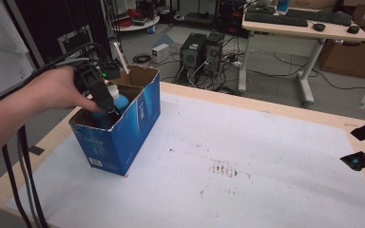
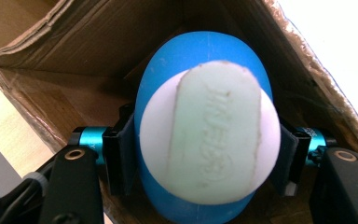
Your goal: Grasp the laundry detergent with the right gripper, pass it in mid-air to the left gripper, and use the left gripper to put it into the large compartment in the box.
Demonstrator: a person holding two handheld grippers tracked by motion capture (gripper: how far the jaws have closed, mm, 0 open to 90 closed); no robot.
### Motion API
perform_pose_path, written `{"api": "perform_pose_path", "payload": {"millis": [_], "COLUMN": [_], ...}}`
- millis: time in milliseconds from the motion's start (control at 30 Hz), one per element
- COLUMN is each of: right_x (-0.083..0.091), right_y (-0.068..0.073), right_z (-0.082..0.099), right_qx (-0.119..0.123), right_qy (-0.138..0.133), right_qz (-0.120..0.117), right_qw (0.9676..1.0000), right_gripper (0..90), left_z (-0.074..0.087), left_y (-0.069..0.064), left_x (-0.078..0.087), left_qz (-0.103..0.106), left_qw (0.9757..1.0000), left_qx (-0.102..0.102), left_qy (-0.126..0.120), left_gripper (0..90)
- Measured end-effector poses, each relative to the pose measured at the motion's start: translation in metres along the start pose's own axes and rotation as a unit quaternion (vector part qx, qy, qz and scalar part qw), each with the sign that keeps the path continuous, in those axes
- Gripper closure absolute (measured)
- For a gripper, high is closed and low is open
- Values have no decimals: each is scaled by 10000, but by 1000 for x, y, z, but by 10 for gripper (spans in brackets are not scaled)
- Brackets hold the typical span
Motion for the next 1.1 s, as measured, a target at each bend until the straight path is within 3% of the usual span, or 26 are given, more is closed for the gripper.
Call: {"api": "perform_pose_path", "payload": {"millis": [167,400,600,733,933,1100], "right_x": [1,2,2,4,8,9], "right_y": [2,6,11,14,19,23], "right_z": [0,2,0,-3,-7,-9], "right_qx": [35,36,88,-1,-90,-156], "right_qy": [3,19,-12,-90,-272,-330], "right_qz": [0,7,-29,-52,-27,-6], "right_qw": [10000,10000,10000,9999,9996,9993], "right_gripper": [127,127,127,127,127,127], "left_z": [0,-3,-8,-16,-43,-68], "left_y": [-1,0,4,1,-24,-54], "left_x": [-1,7,31,50,71,66], "left_qz": [60,-78,-225,-281,-191,18], "left_qw": [10000,9996,9992,9984,9938,9878], "left_qx": [-49,-223,-340,-479,-961,-1422], "left_qy": [50,163,50,-122,-521,-633], "left_gripper": [333,231,201,201,201,201]}}
Point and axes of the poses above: each handheld gripper's, and its own axes: x roughly backward along the jaws, z roughly out of its underside, y roughly to its left, the point moved 5 cm from there along -x, roughly forward along the jaws, and after that the axes turned 1 degree about y, right-handed, at the moved point
